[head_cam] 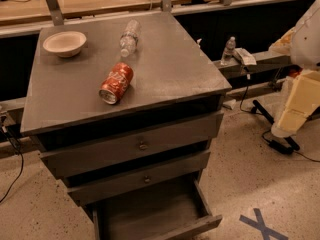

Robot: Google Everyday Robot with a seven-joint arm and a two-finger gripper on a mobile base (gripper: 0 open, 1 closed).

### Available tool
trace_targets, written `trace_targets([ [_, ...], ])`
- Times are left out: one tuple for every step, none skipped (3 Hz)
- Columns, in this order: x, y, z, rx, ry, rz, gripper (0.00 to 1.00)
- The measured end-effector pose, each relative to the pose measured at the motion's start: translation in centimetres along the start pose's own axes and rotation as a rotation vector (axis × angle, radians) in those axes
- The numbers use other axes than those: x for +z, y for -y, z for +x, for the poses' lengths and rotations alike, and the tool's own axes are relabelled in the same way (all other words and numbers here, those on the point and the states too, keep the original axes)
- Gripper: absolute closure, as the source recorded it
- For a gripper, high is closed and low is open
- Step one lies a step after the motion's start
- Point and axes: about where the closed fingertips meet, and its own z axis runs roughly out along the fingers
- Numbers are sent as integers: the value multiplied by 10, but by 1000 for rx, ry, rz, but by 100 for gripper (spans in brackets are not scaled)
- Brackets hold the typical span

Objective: Place coke can into bottom drawer

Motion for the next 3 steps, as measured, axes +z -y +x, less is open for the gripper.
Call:
trace_targets([
  [0,0,0,0,0,0,0],
  [9,8,-21,-124,3,20,0],
  [25,9,-81,-361,83,14,0],
])
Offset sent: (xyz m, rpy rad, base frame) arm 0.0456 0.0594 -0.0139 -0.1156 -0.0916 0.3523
